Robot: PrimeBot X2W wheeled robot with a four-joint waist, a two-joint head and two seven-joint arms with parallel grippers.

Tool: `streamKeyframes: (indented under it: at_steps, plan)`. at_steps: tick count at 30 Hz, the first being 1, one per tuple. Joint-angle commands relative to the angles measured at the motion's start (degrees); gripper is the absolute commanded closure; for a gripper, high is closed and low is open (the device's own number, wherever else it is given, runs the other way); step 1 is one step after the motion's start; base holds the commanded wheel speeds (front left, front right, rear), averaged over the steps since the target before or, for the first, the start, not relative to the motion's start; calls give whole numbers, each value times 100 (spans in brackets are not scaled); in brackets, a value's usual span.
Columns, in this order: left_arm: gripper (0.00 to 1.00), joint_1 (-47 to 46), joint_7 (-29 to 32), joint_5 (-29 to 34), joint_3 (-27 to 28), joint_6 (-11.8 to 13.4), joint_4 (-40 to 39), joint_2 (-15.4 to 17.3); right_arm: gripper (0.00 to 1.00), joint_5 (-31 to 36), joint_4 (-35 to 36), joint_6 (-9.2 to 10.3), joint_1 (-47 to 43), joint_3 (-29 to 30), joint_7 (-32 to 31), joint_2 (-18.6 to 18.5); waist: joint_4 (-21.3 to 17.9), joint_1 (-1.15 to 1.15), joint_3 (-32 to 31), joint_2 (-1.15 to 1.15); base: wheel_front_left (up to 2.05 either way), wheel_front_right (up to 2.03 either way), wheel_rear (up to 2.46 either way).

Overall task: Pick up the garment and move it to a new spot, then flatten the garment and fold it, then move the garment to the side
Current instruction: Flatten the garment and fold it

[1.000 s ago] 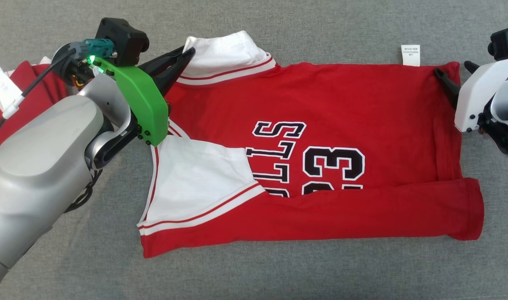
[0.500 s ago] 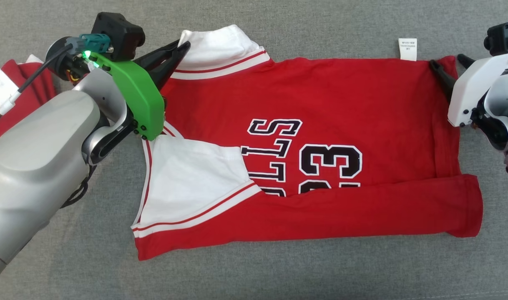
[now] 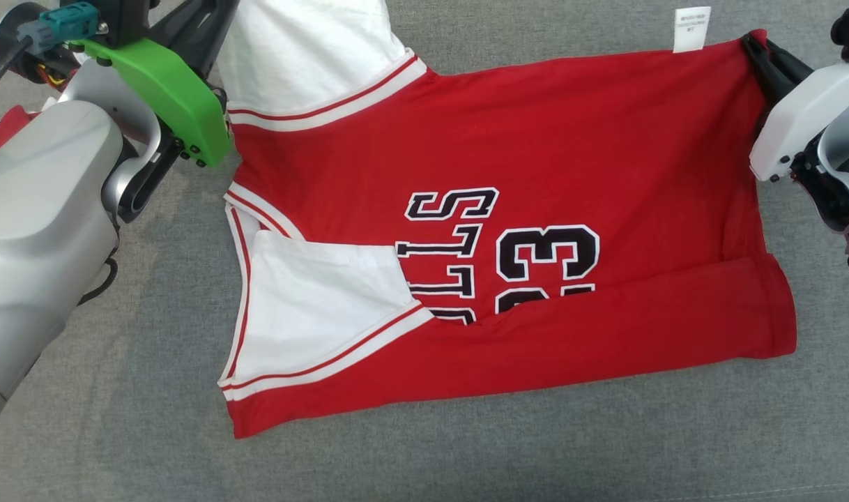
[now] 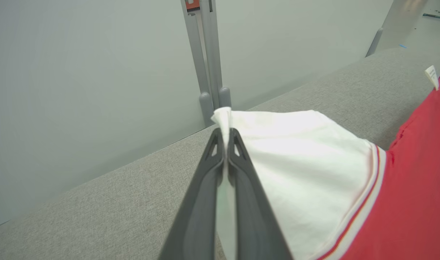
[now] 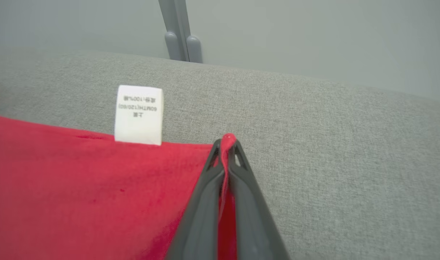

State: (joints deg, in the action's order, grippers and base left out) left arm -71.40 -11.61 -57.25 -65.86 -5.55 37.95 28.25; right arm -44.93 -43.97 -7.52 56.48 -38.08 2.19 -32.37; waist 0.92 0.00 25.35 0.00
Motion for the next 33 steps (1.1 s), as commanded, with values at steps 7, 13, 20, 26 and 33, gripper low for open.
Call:
streamKeyframes:
  at_steps: [7, 13, 20, 26, 33]
  plan:
    - [100, 119, -316, 209, 70, -58, 390, -188, 100, 31, -120, 6, -149, -303, 679, -8, -15, 0, -174, 0, 0, 0, 0]
    - [100, 409, -358, 318, 48, -129, 301, -82, 100, -184, -90, 6, -335, -508, 966, -132, 8, 0, -443, 0, 0, 0, 0]
    - [100, 992, -362, 484, 59, -130, -264, 217, 100, -430, 86, 6, -717, -734, 1184, -236, 42, 0, -794, 0, 0, 0, 0]
    - [100, 1413, -310, 522, -43, -22, -880, 622, 100, -491, 226, 6, -1064, -928, 1270, -403, 89, 0, -1066, 0, 0, 0, 0]
    - [100, 1973, 125, 427, -292, 171, -1902, 1189, 100, -762, 621, 6, -1581, -1163, 1300, -633, 105, 0, -1349, 0, 0, 0, 0]
